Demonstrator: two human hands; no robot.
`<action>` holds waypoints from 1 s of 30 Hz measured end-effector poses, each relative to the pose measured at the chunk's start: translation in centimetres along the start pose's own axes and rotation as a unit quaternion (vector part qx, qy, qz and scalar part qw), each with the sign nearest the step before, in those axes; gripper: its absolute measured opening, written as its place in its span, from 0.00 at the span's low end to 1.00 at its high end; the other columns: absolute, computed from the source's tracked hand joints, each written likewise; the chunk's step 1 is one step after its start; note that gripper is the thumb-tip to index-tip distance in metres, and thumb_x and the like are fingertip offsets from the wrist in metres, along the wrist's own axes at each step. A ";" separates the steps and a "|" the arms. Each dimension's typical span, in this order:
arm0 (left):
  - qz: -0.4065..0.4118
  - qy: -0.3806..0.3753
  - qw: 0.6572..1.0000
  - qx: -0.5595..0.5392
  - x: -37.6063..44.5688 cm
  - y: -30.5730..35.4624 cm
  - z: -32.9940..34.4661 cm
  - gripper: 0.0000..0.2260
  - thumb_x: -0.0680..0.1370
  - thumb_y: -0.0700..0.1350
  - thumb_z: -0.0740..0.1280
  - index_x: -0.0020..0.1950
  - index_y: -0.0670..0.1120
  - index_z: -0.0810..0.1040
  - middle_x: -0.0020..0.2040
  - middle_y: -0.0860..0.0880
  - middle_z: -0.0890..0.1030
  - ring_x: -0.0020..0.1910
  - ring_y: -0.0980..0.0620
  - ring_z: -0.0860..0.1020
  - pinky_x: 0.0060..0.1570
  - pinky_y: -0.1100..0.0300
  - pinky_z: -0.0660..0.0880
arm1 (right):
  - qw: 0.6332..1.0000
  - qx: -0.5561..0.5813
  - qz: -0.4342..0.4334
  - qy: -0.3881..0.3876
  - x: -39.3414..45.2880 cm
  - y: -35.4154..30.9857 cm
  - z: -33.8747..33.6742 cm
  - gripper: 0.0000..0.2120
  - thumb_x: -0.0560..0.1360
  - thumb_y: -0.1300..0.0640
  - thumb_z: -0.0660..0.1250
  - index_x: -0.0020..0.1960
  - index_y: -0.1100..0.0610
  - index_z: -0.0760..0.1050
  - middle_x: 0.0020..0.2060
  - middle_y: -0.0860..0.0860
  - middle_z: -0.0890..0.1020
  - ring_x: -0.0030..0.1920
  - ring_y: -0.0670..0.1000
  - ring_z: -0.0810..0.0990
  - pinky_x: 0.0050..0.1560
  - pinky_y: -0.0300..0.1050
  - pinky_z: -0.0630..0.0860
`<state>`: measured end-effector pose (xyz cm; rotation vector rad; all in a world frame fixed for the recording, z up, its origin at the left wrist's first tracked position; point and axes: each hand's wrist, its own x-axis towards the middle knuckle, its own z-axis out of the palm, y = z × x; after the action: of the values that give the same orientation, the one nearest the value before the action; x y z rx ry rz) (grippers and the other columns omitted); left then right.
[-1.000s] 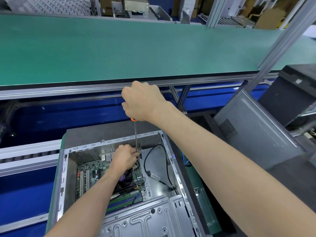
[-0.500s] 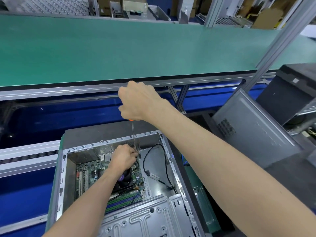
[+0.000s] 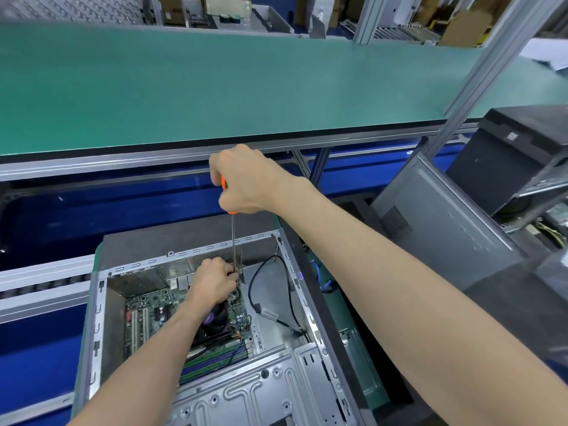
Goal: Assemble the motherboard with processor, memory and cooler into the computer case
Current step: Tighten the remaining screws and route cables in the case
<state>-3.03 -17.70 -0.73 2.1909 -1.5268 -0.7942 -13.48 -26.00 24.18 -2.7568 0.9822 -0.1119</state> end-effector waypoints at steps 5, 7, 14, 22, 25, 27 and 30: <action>-0.009 -0.012 1.000 0.010 0.1 0.6 -0.2 0.09 0.76 0.43 0.67 0.44 0.44 0.87 0.34 0.44 0.83 0.36 0.44 0.80 0.38 0.59 0.78 | 0.988 -0.124 0.000 0.088 0.4 -0.9 1.3 0.10 0.78 0.55 0.62 0.42 0.55 0.62 0.34 0.48 0.59 0.37 0.55 0.67 0.36 0.46 0.60; -0.012 -0.013 1.000 0.012 0.1 0.7 -0.3 0.09 0.76 0.43 0.67 0.45 0.44 0.87 0.36 0.44 0.84 0.37 0.44 0.80 0.38 0.59 0.77 | 0.985 -0.140 -0.021 0.097 0.5 -1.1 1.3 0.12 0.78 0.54 0.62 0.40 0.55 0.61 0.34 0.48 0.59 0.35 0.54 0.66 0.35 0.46 0.60; -0.020 -0.017 0.999 0.026 0.1 0.7 -0.3 0.09 0.75 0.42 0.67 0.46 0.44 0.87 0.36 0.46 0.83 0.33 0.46 0.78 0.36 0.59 0.76 | 0.996 -0.053 -0.058 0.041 0.1 -1.4 0.8 0.13 0.70 0.60 0.64 0.37 0.55 0.59 0.34 0.48 0.62 0.32 0.50 0.65 0.30 0.43 0.58; -0.015 -0.019 0.999 0.036 0.2 0.5 -0.1 0.09 0.75 0.43 0.66 0.46 0.46 0.87 0.36 0.45 0.83 0.35 0.45 0.80 0.39 0.56 0.79 | 0.999 -0.022 -0.036 0.011 0.3 -0.6 0.2 0.05 0.68 0.59 0.63 0.41 0.57 0.66 0.38 0.50 0.68 0.36 0.53 0.70 0.32 0.44 0.64; -0.008 -0.021 0.998 0.055 0.3 0.3 -0.1 0.10 0.74 0.43 0.65 0.47 0.50 0.87 0.37 0.45 0.83 0.36 0.44 0.80 0.40 0.55 0.80 | 0.999 -0.017 -0.030 0.016 0.4 -1.1 0.5 0.06 0.70 0.61 0.63 0.45 0.56 0.66 0.38 0.49 0.66 0.36 0.51 0.67 0.32 0.44 0.63; 0.001 -0.022 0.997 0.074 0.2 0.3 -0.2 0.12 0.73 0.42 0.64 0.47 0.49 0.87 0.36 0.44 0.82 0.36 0.43 0.80 0.40 0.53 0.80 | 0.995 -0.076 -0.020 0.056 0.6 -1.2 1.0 0.07 0.74 0.59 0.63 0.44 0.56 0.64 0.36 0.48 0.61 0.34 0.51 0.66 0.33 0.45 0.61; 0.010 -0.020 0.996 0.090 0.1 0.3 -0.3 0.13 0.72 0.40 0.62 0.47 0.48 0.86 0.34 0.44 0.79 0.35 0.42 0.78 0.35 0.56 0.76 | 0.991 -0.115 -0.011 0.072 0.6 -0.6 0.9 0.09 0.77 0.56 0.63 0.43 0.56 0.63 0.35 0.48 0.59 0.37 0.54 0.67 0.36 0.47 0.62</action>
<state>-3.05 -17.96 -0.33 2.2953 -1.6967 -0.7245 -12.55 -25.73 23.46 -3.0061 1.0614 -0.2168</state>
